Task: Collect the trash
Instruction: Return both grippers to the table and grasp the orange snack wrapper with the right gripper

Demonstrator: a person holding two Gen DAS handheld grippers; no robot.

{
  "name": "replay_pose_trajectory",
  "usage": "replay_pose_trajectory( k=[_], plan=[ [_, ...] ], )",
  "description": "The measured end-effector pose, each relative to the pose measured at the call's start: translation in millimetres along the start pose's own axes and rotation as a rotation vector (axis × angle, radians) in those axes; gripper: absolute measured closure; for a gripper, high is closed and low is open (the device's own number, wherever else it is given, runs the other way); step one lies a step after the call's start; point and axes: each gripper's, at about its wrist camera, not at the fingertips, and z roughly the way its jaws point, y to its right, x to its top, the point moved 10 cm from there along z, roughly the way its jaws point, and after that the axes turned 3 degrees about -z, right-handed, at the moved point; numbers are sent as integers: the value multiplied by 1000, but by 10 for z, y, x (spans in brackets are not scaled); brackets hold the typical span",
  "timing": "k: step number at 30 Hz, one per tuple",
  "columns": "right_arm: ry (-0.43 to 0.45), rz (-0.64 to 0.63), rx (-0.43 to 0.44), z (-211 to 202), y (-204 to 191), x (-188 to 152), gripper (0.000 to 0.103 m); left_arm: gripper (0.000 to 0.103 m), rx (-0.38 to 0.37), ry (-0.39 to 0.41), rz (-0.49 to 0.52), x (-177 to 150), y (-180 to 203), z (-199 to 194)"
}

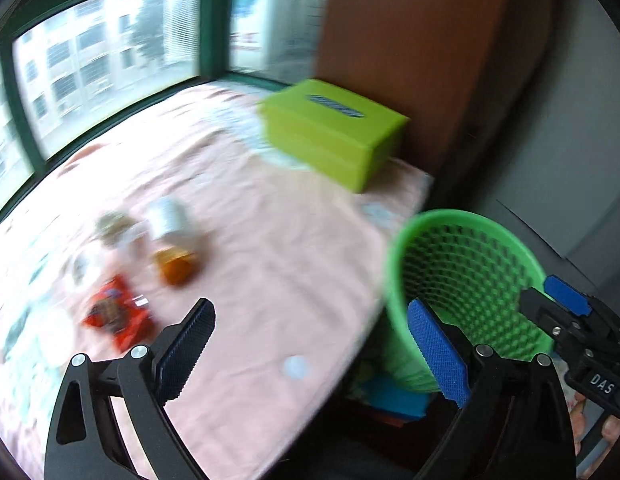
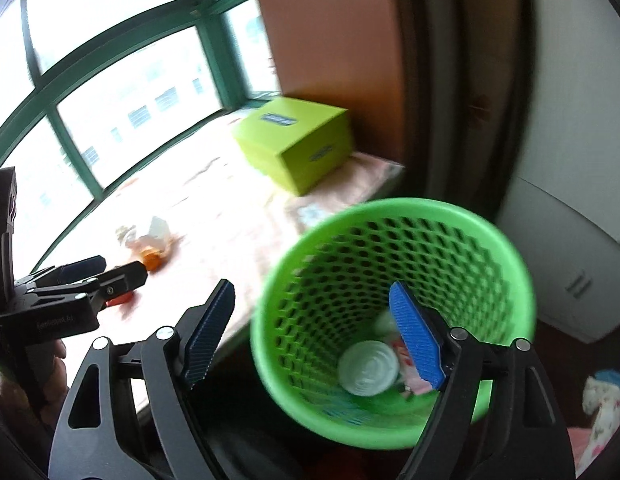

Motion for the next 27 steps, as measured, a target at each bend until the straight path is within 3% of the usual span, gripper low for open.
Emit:
replay_pose_trajectory(
  k=[16,27],
  plan=[
    [-89,-205,227,605,-1441,-16,23,9,280,15,-326,-332,-2119,-252],
    [-196,-290,357,1107,-2248,-190,23,9,363,-11,-413,-508,-3011,-264]
  ],
)
